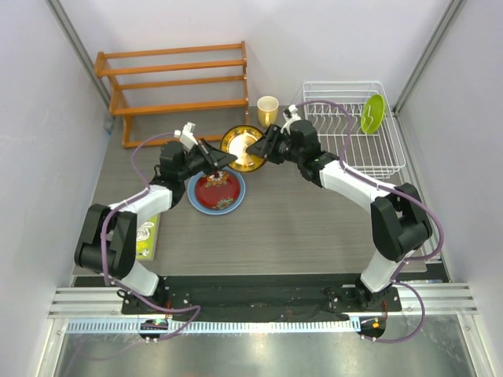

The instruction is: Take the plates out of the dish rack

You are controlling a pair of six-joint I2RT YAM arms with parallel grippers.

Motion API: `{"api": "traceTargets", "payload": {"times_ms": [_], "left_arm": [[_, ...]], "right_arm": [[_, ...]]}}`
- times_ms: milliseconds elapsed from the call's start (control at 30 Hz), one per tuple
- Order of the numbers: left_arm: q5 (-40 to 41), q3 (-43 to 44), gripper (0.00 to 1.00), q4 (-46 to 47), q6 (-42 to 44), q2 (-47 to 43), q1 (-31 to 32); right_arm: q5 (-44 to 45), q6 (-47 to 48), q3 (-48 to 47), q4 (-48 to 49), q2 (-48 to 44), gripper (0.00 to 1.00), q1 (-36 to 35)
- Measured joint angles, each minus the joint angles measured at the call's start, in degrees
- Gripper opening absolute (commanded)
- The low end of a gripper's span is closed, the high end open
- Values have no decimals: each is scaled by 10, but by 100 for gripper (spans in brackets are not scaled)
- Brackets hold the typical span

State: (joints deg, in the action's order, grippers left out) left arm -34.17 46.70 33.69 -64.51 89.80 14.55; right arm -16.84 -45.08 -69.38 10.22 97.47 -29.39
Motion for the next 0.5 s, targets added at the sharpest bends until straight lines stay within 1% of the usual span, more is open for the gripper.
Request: {"api": "traceTargets", "payload": {"times_ms": [133,233,367,500], "left_arm": [[54,11,0,-97,81,-31,11],[115,20,0,-194,140,-56,10],[180,20,0,-297,190,-74,-7],[215,19,0,-358,217,-76,-17]], "right_arm": [[31,34,0,-42,-2,63,-9],[63,66,0,-92,-7,63,-7],[89,94,3,-129,-38,63,21],[102,110,17,-137,-75,64,63]]}}
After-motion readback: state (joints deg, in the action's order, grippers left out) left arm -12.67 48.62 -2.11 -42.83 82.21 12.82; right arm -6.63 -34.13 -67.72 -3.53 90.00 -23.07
